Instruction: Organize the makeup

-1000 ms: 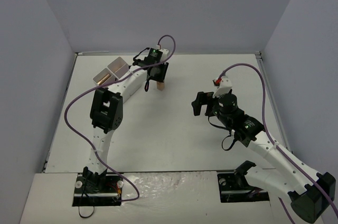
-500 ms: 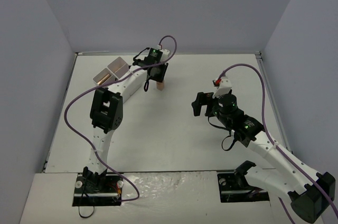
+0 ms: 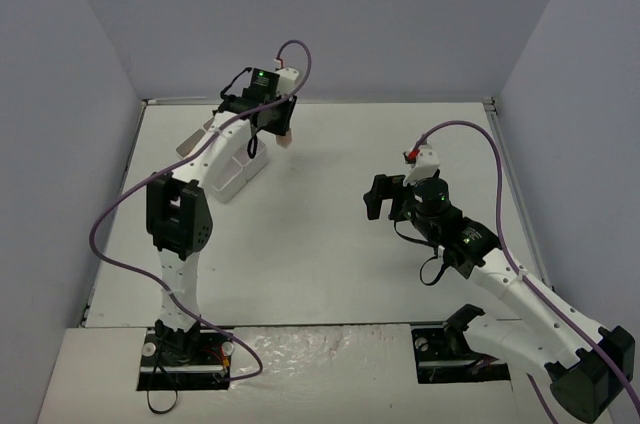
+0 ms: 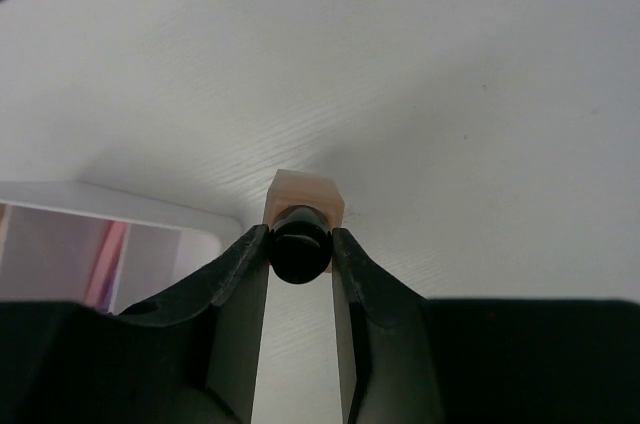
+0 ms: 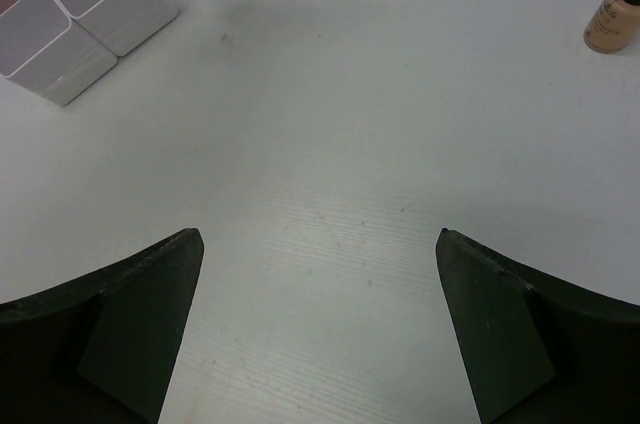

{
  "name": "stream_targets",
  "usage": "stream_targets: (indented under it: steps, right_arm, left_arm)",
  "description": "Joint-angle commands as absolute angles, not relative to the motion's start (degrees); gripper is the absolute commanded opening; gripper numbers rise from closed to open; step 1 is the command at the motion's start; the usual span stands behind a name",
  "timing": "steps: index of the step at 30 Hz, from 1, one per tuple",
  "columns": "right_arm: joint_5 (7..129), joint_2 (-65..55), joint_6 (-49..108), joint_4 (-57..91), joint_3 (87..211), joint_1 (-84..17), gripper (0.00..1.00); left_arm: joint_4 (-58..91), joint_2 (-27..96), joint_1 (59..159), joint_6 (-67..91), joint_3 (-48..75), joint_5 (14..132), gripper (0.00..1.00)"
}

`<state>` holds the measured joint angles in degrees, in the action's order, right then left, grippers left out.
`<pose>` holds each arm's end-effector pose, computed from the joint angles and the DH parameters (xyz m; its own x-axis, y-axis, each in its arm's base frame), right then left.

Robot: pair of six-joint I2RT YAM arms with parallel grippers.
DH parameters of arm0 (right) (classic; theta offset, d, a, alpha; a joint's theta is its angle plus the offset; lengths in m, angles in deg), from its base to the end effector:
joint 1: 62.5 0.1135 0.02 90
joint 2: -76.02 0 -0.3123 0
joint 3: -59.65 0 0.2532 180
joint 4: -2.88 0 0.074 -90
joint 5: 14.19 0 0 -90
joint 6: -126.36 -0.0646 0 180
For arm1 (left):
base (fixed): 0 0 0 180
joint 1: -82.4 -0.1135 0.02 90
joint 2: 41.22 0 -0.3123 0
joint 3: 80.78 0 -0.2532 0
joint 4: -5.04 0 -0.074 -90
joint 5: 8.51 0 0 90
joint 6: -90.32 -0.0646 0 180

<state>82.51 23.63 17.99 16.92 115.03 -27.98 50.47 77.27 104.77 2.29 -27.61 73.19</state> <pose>0.1838 0.1173 0.3476 -0.2975 0.1753 -0.9385 -0.3948 0.8724 0.2881 0.4861 -0.2101 0.3415 -0.5740 0.1994 -0.7942 0.4636 0.8786 -0.1144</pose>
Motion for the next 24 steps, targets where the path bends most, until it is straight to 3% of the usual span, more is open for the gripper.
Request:
stream_targets:
  steps: [1,24]
  right_arm:
    - [83.96,23.92,18.41,13.92,115.37,-28.32,1.00]
    - [83.48,21.89,18.79,13.86,115.90,-28.58,1.00]
  left_arm:
    - [48.18,69.42,101.22,0.50,-30.40,72.17,0.00]
    - [48.54,68.33,95.66,-4.21,-24.25,69.07,0.00]
